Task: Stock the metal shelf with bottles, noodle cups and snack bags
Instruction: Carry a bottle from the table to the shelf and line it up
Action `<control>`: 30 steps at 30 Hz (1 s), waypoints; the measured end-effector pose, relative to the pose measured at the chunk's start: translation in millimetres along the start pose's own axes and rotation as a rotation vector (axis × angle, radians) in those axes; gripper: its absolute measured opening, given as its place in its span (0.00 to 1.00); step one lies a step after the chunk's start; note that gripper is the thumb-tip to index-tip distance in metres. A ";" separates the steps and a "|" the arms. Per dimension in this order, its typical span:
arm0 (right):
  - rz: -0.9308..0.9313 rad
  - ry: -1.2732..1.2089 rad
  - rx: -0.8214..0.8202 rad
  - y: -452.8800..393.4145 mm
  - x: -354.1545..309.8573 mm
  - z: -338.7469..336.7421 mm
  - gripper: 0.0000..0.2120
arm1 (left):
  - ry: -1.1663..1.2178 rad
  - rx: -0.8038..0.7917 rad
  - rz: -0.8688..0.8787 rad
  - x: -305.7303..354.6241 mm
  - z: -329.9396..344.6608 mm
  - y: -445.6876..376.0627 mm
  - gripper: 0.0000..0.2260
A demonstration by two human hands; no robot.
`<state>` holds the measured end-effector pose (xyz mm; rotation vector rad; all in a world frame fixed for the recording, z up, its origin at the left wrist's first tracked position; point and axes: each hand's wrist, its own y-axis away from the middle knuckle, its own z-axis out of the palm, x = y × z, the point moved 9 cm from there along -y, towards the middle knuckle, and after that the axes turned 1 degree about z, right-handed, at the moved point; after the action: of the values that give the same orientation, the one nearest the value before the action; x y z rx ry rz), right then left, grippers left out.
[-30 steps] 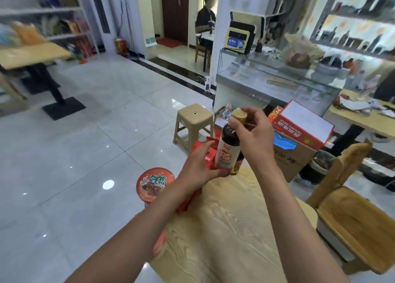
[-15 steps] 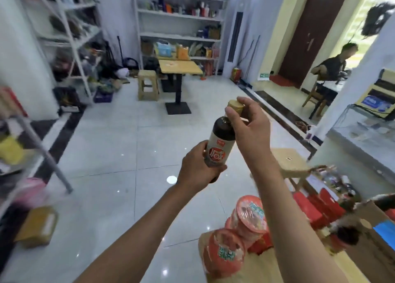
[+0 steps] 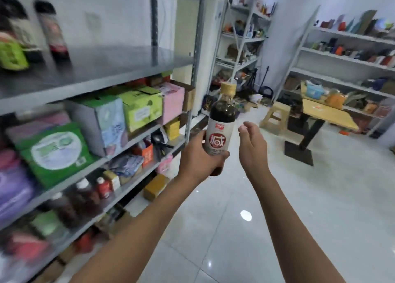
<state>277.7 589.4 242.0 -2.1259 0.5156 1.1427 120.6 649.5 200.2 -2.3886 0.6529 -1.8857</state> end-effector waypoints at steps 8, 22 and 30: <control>-0.137 -0.086 -0.279 -24.8 -93.2 231.4 0.15 | -0.175 0.390 0.003 -48.2 -217.5 -58.0 0.24; -0.435 -0.124 -0.518 -59.5 -214.8 413.7 0.17 | -0.344 0.800 0.028 -33.1 -404.3 -115.0 0.27; -0.619 0.052 -0.718 -107.5 -237.7 504.7 0.23 | -0.462 0.939 -0.099 -61.3 -436.5 -179.1 0.30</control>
<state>-78.1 1030.7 279.3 -2.6229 -0.6073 0.9775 -244.3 934.7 309.0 -2.0504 -0.3311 -1.1513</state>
